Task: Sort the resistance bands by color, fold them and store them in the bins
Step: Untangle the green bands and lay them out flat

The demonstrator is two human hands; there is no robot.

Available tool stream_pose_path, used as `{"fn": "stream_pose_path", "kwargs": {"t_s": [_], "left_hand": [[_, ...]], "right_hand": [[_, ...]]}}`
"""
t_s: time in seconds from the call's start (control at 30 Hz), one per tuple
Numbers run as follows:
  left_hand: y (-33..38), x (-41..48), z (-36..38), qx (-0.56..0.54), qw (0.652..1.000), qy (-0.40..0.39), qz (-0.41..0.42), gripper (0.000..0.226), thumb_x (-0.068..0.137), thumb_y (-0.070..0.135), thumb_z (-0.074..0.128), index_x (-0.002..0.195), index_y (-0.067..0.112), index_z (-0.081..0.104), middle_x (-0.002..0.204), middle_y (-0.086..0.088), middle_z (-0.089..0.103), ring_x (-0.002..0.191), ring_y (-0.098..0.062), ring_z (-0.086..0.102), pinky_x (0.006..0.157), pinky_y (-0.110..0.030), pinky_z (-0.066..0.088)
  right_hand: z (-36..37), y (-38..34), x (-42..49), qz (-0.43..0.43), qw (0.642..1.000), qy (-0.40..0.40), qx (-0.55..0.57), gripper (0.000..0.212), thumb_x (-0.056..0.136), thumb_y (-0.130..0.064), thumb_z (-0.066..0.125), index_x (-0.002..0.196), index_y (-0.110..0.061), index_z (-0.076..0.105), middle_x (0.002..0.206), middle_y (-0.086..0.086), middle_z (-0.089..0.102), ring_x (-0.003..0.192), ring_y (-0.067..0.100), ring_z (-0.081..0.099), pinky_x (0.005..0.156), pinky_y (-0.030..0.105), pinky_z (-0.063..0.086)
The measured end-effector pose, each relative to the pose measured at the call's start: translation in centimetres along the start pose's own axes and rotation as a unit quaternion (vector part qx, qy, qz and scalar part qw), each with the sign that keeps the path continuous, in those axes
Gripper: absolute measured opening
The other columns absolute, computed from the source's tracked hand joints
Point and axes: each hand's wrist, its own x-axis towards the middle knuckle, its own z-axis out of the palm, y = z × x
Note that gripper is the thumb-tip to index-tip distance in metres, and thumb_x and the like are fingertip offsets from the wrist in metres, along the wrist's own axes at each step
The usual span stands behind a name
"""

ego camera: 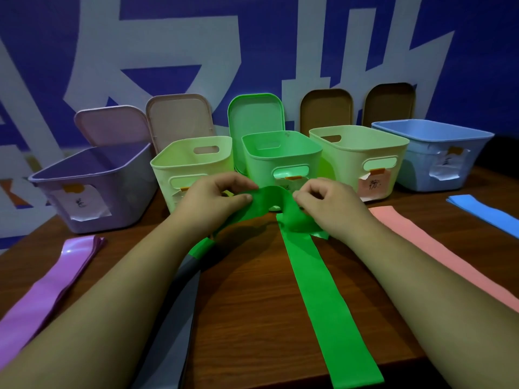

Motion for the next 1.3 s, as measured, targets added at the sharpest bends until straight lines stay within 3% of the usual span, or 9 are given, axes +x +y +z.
{"fn": "stream_pose_path", "kwargs": {"t_s": [0.1,0.2,0.37,0.47,0.6,0.77,0.9,1.07,1.3], "left_hand": [[0.4,-0.3,0.3,0.034,0.998,-0.031,0.036,0.019,0.097,0.020,0.076,0.108,0.035,0.081,0.088,0.020,0.075,0.069,0.005,0.065,0.065,-0.016,0.053],[0.4,-0.5,0.7,0.053,0.996,-0.053,0.055,0.017,0.096,0.020,0.077,0.108,0.031,0.082,0.075,0.028,0.070,0.063,0.008,0.058,0.060,-0.009,0.044],[0.7,-0.6,0.7,0.064,0.994,-0.062,0.060,0.019,0.094,0.022,0.080,0.109,0.034,0.082,0.093,0.021,0.075,0.076,0.008,0.063,0.069,-0.010,0.050],[0.5,-0.4,0.7,0.083,0.994,-0.053,0.037,0.021,0.091,0.028,0.083,0.110,0.035,0.079,0.098,0.015,0.073,0.071,0.009,0.063,0.062,-0.008,0.047],[0.3,-0.1,0.2,0.066,0.997,-0.044,-0.007,0.022,0.093,0.025,0.081,0.112,0.035,0.077,0.104,0.010,0.072,0.069,-0.007,0.068,0.055,-0.019,0.052],[-0.1,0.0,-0.5,-0.075,0.997,-0.022,-0.020,0.026,0.090,0.021,0.080,0.112,0.035,0.078,0.113,-0.018,0.076,0.104,-0.045,0.072,0.095,-0.060,0.060],[0.9,-0.4,-0.1,-0.162,0.986,-0.025,0.005,0.028,0.094,-0.003,0.072,0.118,0.011,0.072,0.106,-0.012,0.079,0.101,-0.029,0.078,0.085,-0.032,0.065],[1.3,-0.6,0.5,-0.092,0.994,-0.044,0.029,0.029,0.088,0.007,0.079,0.114,0.018,0.073,0.101,-0.004,0.080,0.092,-0.019,0.076,0.082,-0.032,0.063],[1.5,-0.7,0.8,-0.073,0.996,-0.033,0.042,0.038,0.075,0.037,0.081,0.111,0.024,0.076,0.100,-0.006,0.080,0.098,-0.031,0.075,0.089,-0.048,0.064]], "right_hand": [[0.0,-0.2,0.1,-0.040,0.998,-0.026,-0.046,0.015,0.096,-0.044,0.073,0.103,-0.031,0.070,0.109,-0.013,0.059,0.104,0.006,0.056,0.086,0.028,0.048],[0.5,-0.3,-0.1,-0.096,0.987,-0.088,-0.090,0.032,0.095,-0.049,0.072,0.125,-0.040,0.068,0.118,-0.019,0.055,0.117,0.005,0.050,0.098,0.032,0.046],[1.1,-0.5,-0.1,-0.118,0.985,-0.079,-0.100,0.012,0.094,-0.049,0.074,0.105,-0.045,0.071,0.111,-0.020,0.054,0.113,0.007,0.046,0.096,0.035,0.043],[1.0,-0.4,0.1,-0.110,0.987,-0.066,-0.095,0.006,0.095,-0.047,0.074,0.096,-0.043,0.070,0.107,-0.018,0.054,0.110,0.009,0.048,0.095,0.035,0.044],[0.4,-0.1,0.3,-0.073,0.995,-0.015,-0.068,0.012,0.097,-0.037,0.074,0.088,-0.035,0.067,0.103,-0.014,0.056,0.100,0.008,0.053,0.081,0.029,0.041],[0.1,0.2,0.4,-0.055,0.997,0.001,-0.059,0.015,0.094,-0.028,0.073,0.082,-0.028,0.064,0.099,-0.007,0.058,0.095,0.014,0.056,0.079,0.032,0.041],[0.1,-0.5,-0.1,-0.071,0.989,-0.050,-0.117,0.011,0.092,-0.043,0.069,0.092,-0.033,0.064,0.104,-0.014,0.056,0.109,0.015,0.049,0.089,0.037,0.043],[0.1,-1.2,-0.6,-0.116,0.985,-0.068,-0.103,0.039,0.094,-0.056,0.069,0.129,-0.040,0.062,0.119,-0.020,0.054,0.118,0.007,0.045,0.096,0.033,0.044],[0.5,-1.0,-0.4,-0.160,0.986,-0.034,-0.023,0.013,0.097,-0.036,0.075,0.089,-0.034,0.065,0.092,-0.013,0.058,0.092,0.008,0.056,0.075,0.028,0.045]]}}
